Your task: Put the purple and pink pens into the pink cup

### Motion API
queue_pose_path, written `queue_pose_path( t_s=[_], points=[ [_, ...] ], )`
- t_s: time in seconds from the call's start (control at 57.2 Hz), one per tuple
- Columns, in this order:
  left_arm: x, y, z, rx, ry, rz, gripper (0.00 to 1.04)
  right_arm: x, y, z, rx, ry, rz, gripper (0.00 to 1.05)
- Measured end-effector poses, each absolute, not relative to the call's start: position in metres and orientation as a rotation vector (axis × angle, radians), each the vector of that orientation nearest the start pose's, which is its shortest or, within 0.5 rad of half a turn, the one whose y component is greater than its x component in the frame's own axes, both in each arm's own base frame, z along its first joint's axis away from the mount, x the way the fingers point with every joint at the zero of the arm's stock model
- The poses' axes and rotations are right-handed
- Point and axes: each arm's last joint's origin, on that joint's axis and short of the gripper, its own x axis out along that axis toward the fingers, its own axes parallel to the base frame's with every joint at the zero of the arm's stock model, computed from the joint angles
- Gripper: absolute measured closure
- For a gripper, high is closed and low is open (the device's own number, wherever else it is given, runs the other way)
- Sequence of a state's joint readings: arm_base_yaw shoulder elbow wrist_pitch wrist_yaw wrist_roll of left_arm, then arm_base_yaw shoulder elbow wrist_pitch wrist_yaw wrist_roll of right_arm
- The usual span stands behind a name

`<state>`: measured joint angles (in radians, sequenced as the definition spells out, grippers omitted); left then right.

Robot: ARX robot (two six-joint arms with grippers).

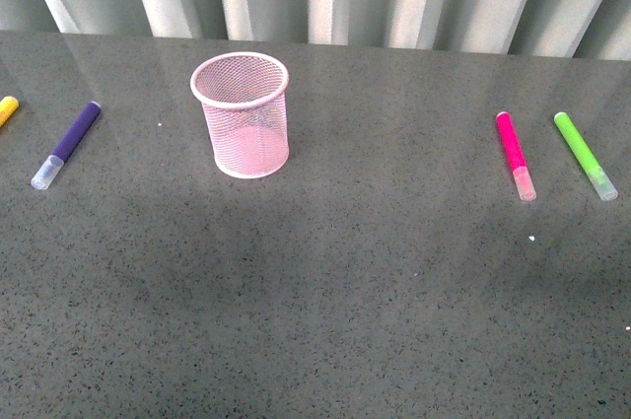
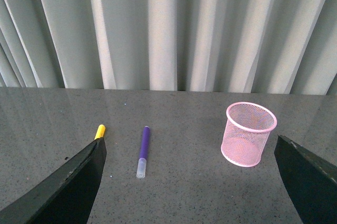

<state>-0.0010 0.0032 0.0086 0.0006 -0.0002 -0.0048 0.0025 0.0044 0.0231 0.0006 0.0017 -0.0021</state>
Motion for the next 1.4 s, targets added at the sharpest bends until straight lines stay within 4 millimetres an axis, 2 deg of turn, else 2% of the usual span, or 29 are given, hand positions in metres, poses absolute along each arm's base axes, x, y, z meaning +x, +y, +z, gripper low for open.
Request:
queue_pose_path(
  t_s=[1.014, 1.137, 1.207, 1.312, 1.399],
  points=[
    [0.097, 0.000, 0.166, -0.005, -0.004, 0.000, 0.07, 0.097, 0.000, 0.171, -0.002, -0.019, 0.001, 0.07],
    [0.101, 0.000, 0.163, -0.095, 0.199, 0.278, 0.07, 0.097, 0.000, 0.171, -0.002, -0.019, 0.000, 0.07],
    [0.105, 0.000, 0.162, -0.129, 0.229, 0.306, 0.07, 0.096, 0.000, 0.171, -0.002, -0.020, 0.001, 0.07],
    [0.115, 0.001, 0.176, -0.167, 0.215, 0.281, 0.07, 0.097, 0.000, 0.171, -0.002, -0.019, 0.001, 0.07],
    [0.131, 0.003, 0.191, -0.172, 0.206, 0.247, 0.07, 0.096, 0.000, 0.171, -0.002, -0.020, 0.000, 0.07]
  ],
)
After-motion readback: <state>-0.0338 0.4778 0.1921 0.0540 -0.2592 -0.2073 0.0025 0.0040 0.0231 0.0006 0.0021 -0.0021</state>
